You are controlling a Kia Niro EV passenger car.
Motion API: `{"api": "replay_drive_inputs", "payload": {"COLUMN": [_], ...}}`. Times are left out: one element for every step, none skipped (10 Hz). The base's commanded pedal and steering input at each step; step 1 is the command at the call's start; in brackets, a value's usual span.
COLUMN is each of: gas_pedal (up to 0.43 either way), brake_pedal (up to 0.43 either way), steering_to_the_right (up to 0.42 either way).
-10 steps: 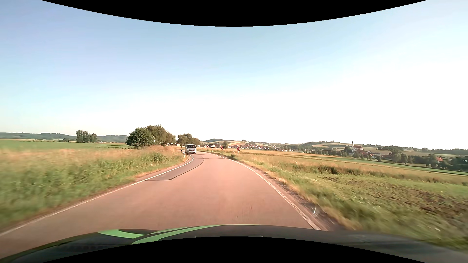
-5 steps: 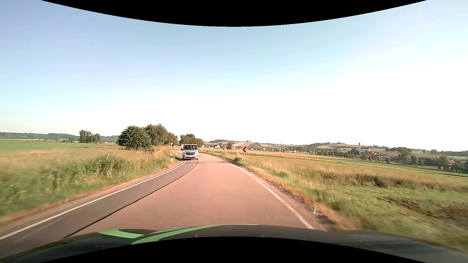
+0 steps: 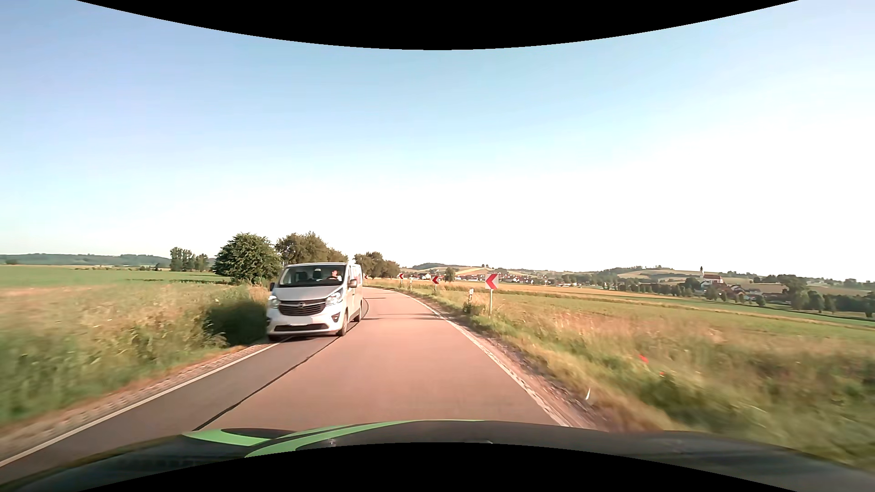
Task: Follow the waypoints while adhering to traffic rules and regulations
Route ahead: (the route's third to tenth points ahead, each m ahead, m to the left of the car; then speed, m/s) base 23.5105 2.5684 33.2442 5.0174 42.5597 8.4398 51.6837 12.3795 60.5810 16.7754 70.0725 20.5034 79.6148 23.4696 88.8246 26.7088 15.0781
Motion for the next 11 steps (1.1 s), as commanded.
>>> {"api": "replay_drive_inputs", "payload": {"gas_pedal": [0.157, 0.177, 0.189, 0.209, 0.240, 0.248, 0.260, 0.260, 0.260, 0.260, 0.260], "brake_pedal": [0.000, 0.000, 0.000, 0.000, 0.000, 0.000, 0.000, 0.000, 0.000, 0.000, 0.000], "steering_to_the_right": [-0.052, -0.052, -0.051, -0.049, -0.045, -0.045, -0.043, -0.042, -0.042, -0.042, -0.042]}}
